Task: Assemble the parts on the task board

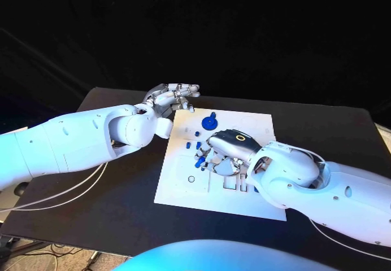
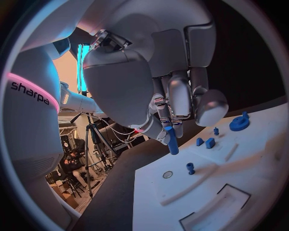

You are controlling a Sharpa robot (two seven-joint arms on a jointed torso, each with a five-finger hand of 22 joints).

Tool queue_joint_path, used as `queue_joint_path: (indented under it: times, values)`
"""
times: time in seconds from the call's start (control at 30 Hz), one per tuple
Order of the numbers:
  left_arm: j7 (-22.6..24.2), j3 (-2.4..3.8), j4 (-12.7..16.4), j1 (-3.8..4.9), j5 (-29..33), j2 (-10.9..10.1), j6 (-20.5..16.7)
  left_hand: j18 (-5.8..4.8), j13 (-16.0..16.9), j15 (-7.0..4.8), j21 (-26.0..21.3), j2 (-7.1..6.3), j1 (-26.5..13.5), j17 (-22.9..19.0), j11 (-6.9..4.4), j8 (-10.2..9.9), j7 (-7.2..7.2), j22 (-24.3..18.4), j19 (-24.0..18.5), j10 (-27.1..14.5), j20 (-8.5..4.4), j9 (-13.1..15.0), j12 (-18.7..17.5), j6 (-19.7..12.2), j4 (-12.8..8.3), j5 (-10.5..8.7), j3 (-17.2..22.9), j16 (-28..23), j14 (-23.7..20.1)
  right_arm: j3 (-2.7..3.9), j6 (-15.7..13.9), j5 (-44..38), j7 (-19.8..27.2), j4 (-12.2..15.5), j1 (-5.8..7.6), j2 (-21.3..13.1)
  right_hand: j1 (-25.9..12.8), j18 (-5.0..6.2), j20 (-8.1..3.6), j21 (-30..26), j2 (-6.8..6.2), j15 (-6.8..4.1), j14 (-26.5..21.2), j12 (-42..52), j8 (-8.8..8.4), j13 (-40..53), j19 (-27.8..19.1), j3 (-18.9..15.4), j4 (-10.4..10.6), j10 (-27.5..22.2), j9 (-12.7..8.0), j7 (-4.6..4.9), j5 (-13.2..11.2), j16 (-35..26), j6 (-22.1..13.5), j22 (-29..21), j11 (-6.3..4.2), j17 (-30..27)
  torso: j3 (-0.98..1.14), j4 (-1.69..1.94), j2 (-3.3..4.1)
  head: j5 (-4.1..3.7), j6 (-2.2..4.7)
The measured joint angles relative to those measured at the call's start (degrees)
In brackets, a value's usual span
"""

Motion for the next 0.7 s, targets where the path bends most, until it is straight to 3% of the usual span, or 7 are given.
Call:
queue_joint_path:
  times: [0.2,0.7]
  values:
    - [0.00,0.00,0.18,0.00,-0.01,0.02,0.00,0.00,0.00,0.00,0.00,0.00,0.00,0.00,0.00,0.00,0.00,0.00,0.00,0.00,0.00,0.00,0.00,0.00,0.00,0.00,0.00,0.00,0.00,-0.34,0.73,0.08,0.73,-1.78,-1.69,1.91,0.00,0.00,0.00,0.00,0.00,0.00,0.00,-0.08,-0.01,-0.01,0.00,0.00,0.00,0.00,0.00,0.00,0.11,0.23,-0.01,0.00,0.00,0.00,0.01,0.00,0.02,0.31,-0.31]
    - [-0.01,0.00,0.26,0.00,-0.02,0.03,0.00,0.00,0.00,0.00,0.00,0.00,0.00,0.01,0.00,0.00,0.00,0.01,0.00,0.00,0.00,0.01,0.00,0.00,0.00,0.00,0.00,0.00,0.00,-1.14,2.40,0.18,1.32,-4.72,-2.50,4.17,-0.23,0.00,0.00,0.00,-0.23,0.00,0.00,-0.23,-0.13,0.04,0.00,0.00,-0.02,0.00,-0.02,0.01,0.32,0.23,-0.03,-0.12,0.00,-0.01,0.08,-0.01,0.02,0.68,-0.81]
